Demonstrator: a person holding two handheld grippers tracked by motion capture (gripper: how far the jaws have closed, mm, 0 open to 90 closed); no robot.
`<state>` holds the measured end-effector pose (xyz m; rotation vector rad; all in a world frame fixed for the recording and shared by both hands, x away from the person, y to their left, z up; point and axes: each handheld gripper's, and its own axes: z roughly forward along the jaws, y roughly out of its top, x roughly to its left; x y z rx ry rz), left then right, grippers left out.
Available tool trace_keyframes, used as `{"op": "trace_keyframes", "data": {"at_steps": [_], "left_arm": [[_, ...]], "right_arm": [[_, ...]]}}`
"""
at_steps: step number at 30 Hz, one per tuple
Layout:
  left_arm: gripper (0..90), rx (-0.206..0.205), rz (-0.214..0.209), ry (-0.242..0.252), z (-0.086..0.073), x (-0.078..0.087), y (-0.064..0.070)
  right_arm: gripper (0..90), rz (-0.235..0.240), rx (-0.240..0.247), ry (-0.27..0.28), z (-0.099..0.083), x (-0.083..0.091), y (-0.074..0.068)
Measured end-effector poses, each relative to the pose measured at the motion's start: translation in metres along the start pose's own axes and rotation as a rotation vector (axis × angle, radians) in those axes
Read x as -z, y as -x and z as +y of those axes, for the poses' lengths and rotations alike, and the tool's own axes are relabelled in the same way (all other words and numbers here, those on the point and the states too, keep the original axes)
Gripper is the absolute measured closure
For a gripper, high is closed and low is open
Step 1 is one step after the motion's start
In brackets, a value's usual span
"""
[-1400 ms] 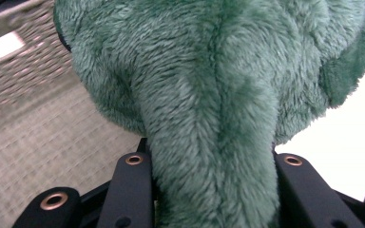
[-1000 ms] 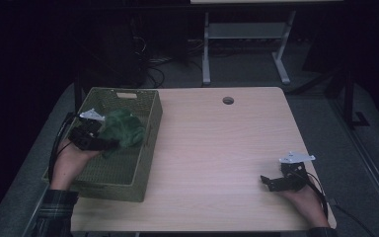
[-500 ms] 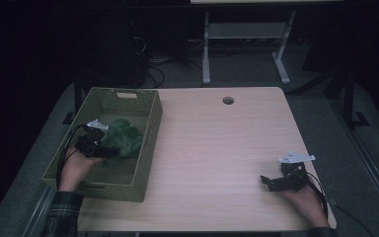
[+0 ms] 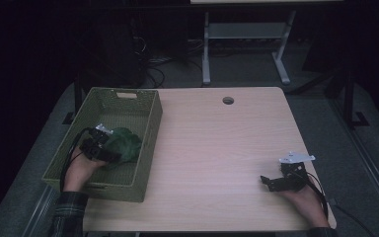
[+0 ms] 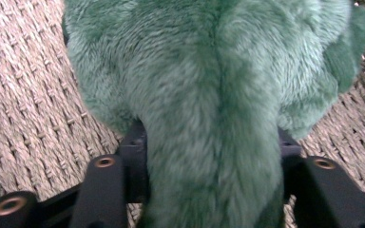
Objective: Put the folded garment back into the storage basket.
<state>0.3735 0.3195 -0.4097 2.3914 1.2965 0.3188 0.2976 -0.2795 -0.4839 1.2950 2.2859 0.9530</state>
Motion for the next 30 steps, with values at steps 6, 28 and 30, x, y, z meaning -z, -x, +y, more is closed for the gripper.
{"op": "trace_keyframes", "data": {"at_steps": [6, 28, 30], "left_arm": [[25.1, -0.003, -0.005, 0.020, -0.001, 0.002, -0.001], [13.4, 0.000, -0.050, 0.210, 0.006, 0.041, 0.001], [13.5, 0.004, -0.066, 0.242, 0.009, 0.047, 0.006]], "right_arm": [[0.0, 0.001, 0.002, 0.000, 0.000, 0.000, 0.000], [0.0, 0.002, 0.001, -0.001, 0.000, 0.000, 0.000], [0.0, 0.002, 0.001, -0.001, 0.000, 0.000, 0.000]]}}
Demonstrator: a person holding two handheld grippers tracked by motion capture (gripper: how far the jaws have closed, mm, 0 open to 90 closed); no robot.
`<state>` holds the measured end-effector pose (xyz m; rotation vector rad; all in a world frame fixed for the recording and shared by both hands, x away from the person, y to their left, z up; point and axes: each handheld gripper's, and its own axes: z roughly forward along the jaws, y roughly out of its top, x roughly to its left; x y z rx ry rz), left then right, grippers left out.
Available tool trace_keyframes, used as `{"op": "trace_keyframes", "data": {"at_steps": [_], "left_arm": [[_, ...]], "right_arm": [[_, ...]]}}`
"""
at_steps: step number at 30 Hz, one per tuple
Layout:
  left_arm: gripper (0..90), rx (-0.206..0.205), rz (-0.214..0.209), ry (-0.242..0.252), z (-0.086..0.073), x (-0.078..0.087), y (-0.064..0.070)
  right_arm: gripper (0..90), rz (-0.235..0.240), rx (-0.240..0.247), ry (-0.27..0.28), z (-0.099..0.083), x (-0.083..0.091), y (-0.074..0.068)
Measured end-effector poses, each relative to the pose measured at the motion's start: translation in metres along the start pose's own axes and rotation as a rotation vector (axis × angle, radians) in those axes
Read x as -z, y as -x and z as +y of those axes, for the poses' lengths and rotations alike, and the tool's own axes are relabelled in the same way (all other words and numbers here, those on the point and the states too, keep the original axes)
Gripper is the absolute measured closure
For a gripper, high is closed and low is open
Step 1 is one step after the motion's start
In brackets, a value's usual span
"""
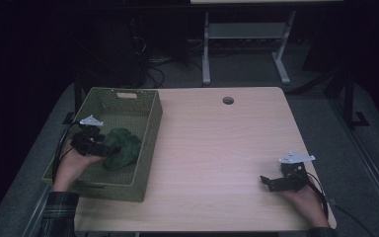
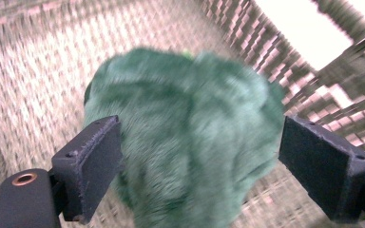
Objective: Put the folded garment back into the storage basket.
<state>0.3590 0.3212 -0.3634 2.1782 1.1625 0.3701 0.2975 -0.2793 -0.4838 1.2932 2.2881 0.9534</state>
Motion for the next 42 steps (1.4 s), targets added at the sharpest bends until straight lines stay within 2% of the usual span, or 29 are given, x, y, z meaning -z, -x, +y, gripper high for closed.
{"op": "trace_keyframes", "data": {"at_steps": [3, 9, 13, 14, 15, 19, 31, 38, 42], "left_arm": [[13.5, 0.002, -0.016, 0.039, 0.008, 0.006, 0.009], [13.8, -0.026, -0.049, 0.087, 0.024, 0.011, 0.029], [13.9, -0.047, -0.073, 0.116, 0.033, 0.011, 0.044], [13.9, -0.057, -0.088, 0.127, 0.039, 0.010, 0.053], [13.9, -0.057, -0.088, 0.127, 0.039, 0.010, 0.053], [13.9, -0.087, -0.112, 0.145, 0.050, 0.005, 0.071], [14.1, -0.156, -0.205, 0.170, 0.075, -0.028, 0.131], [14.1, -0.194, -0.244, 0.170, 0.078, -0.051, 0.162], [14.1, -0.205, -0.246, 0.166, 0.076, -0.062, 0.173]], "right_arm": [[0.0, 0.000, 0.001, 0.000, 0.000, 0.000, 0.000], [0.0, 0.000, 0.000, 0.000, 0.000, 0.000, 0.000], [0.0, 0.000, -0.001, 0.000, 0.000, 0.000, 0.000], [0.0, 0.000, 0.000, 0.000, 0.000, 0.000, 0.000], [0.0, 0.000, 0.000, 0.000, 0.000, 0.000, 0.000], [0.0, 0.000, -0.002, 0.000, 0.000, 0.000, 0.000], [0.0, 0.000, 0.000, 0.001, 0.000, 0.000, 0.000], [0.0, 0.000, -0.001, 0.001, 0.000, 0.000, 0.000], [0.0, 0.000, -0.001, 0.001, 0.000, 0.000, 0.000]]}}
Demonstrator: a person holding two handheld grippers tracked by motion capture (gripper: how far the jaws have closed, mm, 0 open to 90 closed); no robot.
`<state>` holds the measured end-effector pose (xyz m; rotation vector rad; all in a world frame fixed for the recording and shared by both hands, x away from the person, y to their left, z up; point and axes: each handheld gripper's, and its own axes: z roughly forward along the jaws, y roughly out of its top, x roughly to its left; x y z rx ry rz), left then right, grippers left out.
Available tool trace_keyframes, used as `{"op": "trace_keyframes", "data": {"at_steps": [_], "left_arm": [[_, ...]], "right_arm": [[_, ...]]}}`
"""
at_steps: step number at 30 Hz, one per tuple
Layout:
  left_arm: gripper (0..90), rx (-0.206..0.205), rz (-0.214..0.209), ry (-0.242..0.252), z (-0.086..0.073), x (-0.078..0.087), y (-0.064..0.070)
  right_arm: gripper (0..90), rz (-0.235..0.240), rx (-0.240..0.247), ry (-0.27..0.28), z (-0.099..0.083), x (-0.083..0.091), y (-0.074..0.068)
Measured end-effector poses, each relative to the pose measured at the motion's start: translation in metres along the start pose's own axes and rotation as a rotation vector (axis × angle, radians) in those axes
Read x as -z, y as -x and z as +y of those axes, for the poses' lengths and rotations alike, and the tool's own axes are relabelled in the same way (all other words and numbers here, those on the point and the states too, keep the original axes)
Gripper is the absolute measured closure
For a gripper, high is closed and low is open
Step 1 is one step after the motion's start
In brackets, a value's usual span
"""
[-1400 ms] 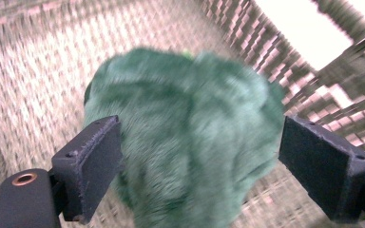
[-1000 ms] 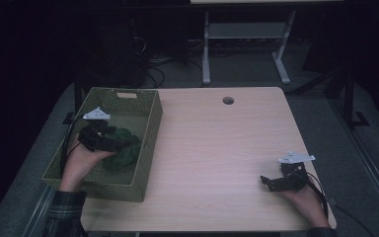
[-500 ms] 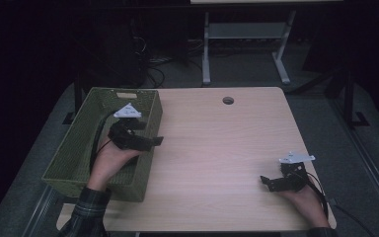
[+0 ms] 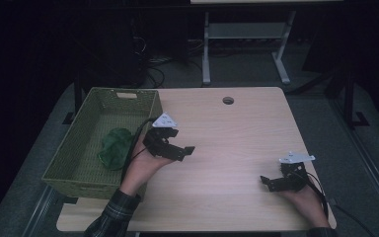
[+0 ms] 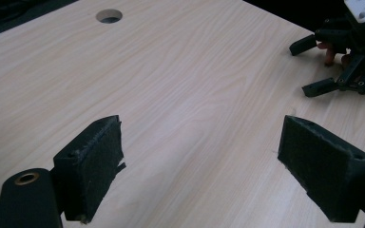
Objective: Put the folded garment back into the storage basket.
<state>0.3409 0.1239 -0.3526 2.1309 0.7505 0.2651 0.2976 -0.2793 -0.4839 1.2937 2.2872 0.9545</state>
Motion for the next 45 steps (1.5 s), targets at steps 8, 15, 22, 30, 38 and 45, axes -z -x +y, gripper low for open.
{"op": "trace_keyframes", "data": {"at_steps": [8, 15, 22, 30, 38, 45], "left_arm": [[14.1, -0.005, 0.014, 0.000, -0.012, -0.021, 0.011], [14.0, -0.019, 0.023, -0.015, -0.027, -0.037, 0.014], [14.0, -0.038, 0.036, -0.043, -0.047, -0.057, 0.017], [14.0, -0.041, 0.065, -0.108, -0.075, -0.085, 0.017], [13.8, -0.036, 0.076, -0.087, -0.088, -0.094, 0.016], [13.7, -0.042, 0.064, -0.091, -0.088, -0.094, 0.016]], "right_arm": [[0.0, 0.000, 0.000, 0.000, 0.000, 0.000, 0.000], [0.0, 0.000, 0.000, 0.000, 0.000, 0.000, 0.000], [0.0, 0.000, 0.000, 0.000, 0.000, 0.000, 0.000], [0.0, 0.000, 0.001, -0.001, 0.000, 0.000, 0.000], [0.0, 0.003, 0.003, -0.001, 0.000, 0.000, 0.000], [0.0, 0.003, 0.004, -0.001, 0.000, 0.000, 0.000]]}}
